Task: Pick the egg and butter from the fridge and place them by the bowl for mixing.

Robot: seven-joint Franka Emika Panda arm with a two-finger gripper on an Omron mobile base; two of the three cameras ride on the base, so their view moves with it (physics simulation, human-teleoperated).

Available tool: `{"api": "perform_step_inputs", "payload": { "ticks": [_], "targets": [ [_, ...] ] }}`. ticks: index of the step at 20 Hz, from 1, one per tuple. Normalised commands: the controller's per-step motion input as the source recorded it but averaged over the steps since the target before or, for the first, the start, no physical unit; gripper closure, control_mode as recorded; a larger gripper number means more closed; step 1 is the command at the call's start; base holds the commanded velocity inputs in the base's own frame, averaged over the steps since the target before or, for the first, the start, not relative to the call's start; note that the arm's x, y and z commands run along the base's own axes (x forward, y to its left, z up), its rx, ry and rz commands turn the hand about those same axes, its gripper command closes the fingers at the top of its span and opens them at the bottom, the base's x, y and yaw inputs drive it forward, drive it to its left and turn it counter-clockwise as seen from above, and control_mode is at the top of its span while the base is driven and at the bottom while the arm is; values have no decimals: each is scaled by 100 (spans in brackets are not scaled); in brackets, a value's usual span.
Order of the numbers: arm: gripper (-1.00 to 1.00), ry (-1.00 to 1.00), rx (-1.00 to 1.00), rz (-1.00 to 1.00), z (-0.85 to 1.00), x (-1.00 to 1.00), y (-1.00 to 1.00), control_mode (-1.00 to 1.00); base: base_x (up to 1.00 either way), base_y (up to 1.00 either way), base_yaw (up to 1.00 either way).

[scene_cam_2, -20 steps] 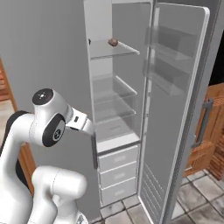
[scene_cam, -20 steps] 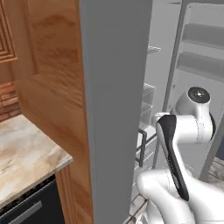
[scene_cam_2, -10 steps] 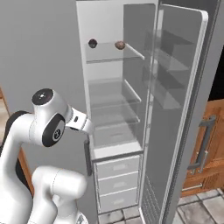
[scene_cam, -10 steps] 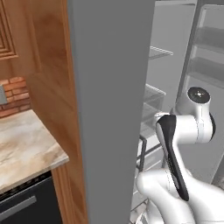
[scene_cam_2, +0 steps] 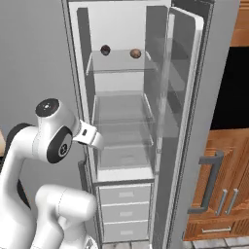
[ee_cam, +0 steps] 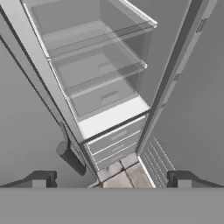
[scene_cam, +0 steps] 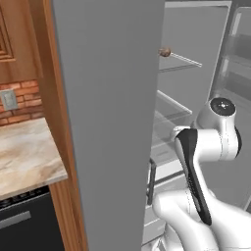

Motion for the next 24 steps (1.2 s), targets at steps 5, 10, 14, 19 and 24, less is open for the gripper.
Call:
{"api": "perform_step_inputs", "payload": {
  "ticks": [5,10,14,19,24],
  "targets": [
    [-100,0,0,0,0,0,0,100,0,-59,36],
    [-100,0,0,0,0,0,0,100,6,-39,24],
    [-100,0,0,0,0,0,0,100,13,-13,0],
    [-100,0,0,0,0,0,0,100,40,-22,4],
    [-100,0,0,0,0,0,0,100,33,-36,31]
  ]
}}
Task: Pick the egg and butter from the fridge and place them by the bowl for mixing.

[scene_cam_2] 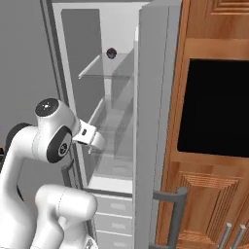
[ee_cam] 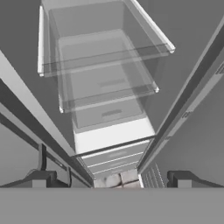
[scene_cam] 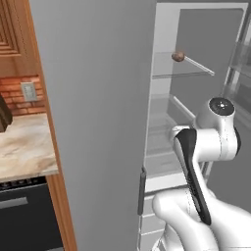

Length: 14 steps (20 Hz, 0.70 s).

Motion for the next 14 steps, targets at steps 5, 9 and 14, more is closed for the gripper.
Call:
{"api": "perform_step_inputs", "payload": {
  "ticks": [5,9,14],
  "targets": [
    [-100,0,0,0,0,0,0,100,27,-34,23],
    [-100,0,0,0,0,0,0,100,38,-33,12],
    [-100,0,0,0,0,0,0,100,40,-18,1]
  ]
}}
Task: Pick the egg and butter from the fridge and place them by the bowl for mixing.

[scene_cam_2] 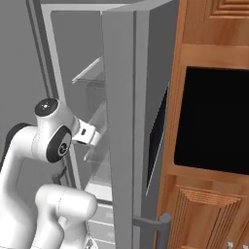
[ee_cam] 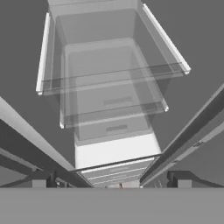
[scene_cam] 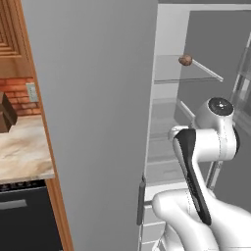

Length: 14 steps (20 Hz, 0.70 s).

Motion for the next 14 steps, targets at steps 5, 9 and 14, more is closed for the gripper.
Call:
{"api": "perform_step_inputs", "payload": {
  "ticks": [5,9,14],
  "targets": [
    [-100,0,0,0,0,0,0,100,31,-10,-1],
    [-100,0,0,0,0,0,0,100,25,-15,-10],
    [-100,0,0,0,0,0,0,100,8,-2,-5]
  ]
}}
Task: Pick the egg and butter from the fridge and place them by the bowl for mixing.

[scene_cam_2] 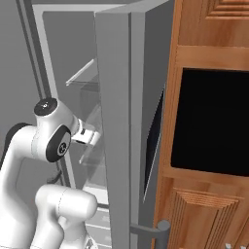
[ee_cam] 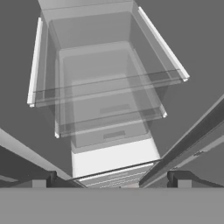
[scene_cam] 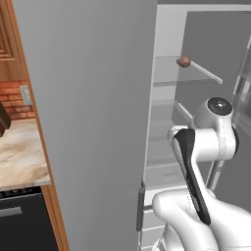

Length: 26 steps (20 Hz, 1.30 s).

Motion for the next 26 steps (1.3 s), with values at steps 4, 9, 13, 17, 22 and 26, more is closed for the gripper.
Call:
{"api": "perform_step_inputs", "payload": {
  "ticks": [4,9,13,17,22,26],
  "targets": [
    [-100,0,0,0,0,0,0,100,35,0,2],
    [-100,0,0,0,0,0,0,100,31,0,1],
    [-100,0,0,0,0,0,0,100,4,0,0],
    [-100,0,0,0,0,0,0,100,0,0,0],
    [-100,0,0,0,0,0,0,100,0,0,0],
    [-100,0,0,0,0,0,0,100,0,0,0]
  ]
}}
